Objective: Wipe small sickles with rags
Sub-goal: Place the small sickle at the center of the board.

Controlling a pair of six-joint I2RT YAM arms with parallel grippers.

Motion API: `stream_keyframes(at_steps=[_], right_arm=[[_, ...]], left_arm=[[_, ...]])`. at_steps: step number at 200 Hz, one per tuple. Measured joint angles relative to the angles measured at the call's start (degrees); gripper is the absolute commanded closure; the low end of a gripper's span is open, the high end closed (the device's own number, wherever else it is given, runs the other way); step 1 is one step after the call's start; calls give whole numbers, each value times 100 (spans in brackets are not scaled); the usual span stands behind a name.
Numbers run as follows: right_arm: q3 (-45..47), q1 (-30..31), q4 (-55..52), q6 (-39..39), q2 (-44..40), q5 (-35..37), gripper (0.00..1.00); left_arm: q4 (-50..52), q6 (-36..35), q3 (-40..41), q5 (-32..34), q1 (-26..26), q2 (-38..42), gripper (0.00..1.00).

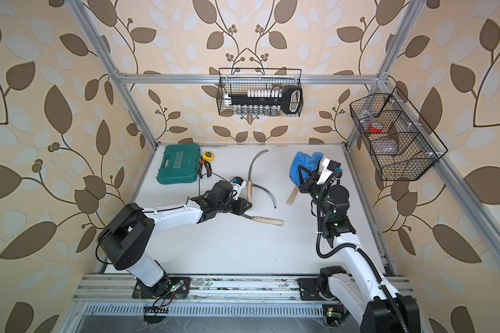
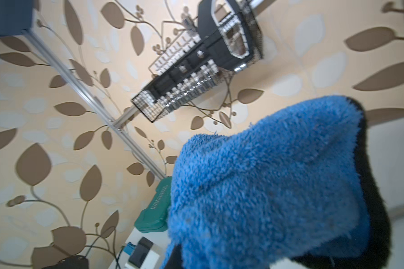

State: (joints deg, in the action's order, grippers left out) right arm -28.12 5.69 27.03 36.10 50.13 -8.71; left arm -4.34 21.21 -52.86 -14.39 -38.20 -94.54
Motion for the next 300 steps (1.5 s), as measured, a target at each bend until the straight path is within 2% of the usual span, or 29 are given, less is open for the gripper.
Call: stream_keyframes(at_steps=[17,57,85,108,143,194,226,300], right_arm=[[354,-26,-415,-31,-466,581,100],[1215,-37,-1067,35,-1513,1891,100],[1665,-63,-1281,173,-1714,2651,100],[1917,-103,-1377,278,-1709,2942,100],[1956,-166,-1425,400,-1705,3130,100],[1956,-225,-1394,490,-1572,3185,100],[1956,-247,-1377,503,-1567,3180,100],[1971,-273,-1349,501,-1611,3119,100]], left_arm=[[595,-24,-643,120,-2,-352,100],[2059,-39,-2758,503,-2,-1794,100],[2752,68,-3652,621,-35,-2511,100],[3322,142,-4371,872,-188,-2905,100],[3803,197,-5783,944,-522,-3585,100],[4286,411,-7099,861,-660,-4564,100],[4579,411,-7549,872,-699,-4916,100],[4699,175,-7943,855,-1029,-5038,100]])
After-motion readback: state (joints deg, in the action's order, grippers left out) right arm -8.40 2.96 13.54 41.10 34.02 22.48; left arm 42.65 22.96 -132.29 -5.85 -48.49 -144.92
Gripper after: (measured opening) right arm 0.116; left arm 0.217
